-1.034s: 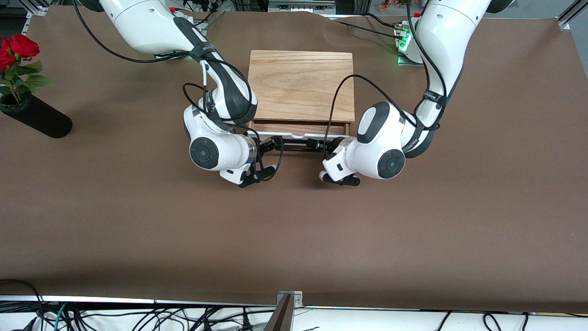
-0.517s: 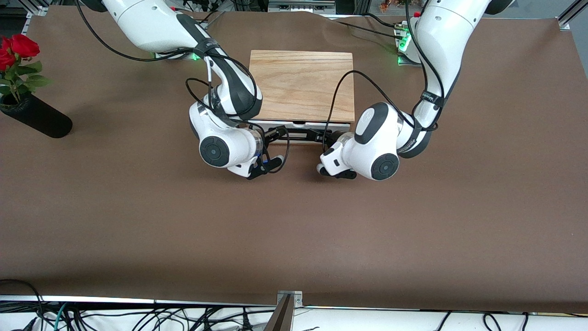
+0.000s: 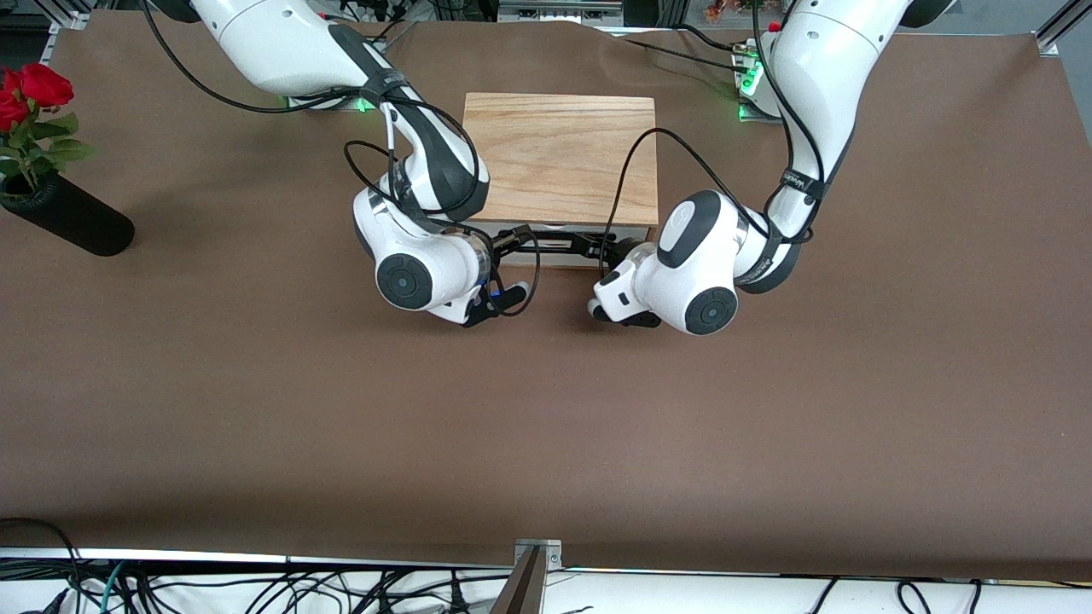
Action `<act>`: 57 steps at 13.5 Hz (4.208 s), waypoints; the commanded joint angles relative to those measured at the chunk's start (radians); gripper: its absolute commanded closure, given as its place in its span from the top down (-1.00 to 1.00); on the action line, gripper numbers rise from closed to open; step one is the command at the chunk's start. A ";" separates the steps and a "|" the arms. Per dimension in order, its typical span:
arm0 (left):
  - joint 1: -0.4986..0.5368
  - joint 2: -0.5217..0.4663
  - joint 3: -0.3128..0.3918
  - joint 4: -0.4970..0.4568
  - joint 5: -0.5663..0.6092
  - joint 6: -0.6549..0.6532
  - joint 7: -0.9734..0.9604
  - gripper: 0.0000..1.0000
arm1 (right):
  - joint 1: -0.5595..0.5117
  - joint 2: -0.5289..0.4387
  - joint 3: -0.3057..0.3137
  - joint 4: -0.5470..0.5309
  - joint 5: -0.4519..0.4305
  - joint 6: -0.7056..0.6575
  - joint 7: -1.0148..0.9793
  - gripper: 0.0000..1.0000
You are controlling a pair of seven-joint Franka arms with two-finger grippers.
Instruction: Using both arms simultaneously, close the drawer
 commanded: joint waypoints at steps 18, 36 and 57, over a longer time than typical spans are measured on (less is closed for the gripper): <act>0.218 -0.227 0.029 0.249 0.412 -0.051 0.015 1.00 | -0.089 -0.009 -0.039 0.223 -0.087 0.023 -0.011 1.00; 0.350 -0.691 0.107 -0.193 0.553 -0.050 0.216 1.00 | -0.332 -0.304 -0.226 0.053 -0.254 0.078 -0.001 1.00; 0.294 -0.640 0.176 -0.119 0.549 -0.067 0.231 1.00 | -0.417 -0.554 -0.241 -0.109 -0.372 -0.092 -0.067 1.00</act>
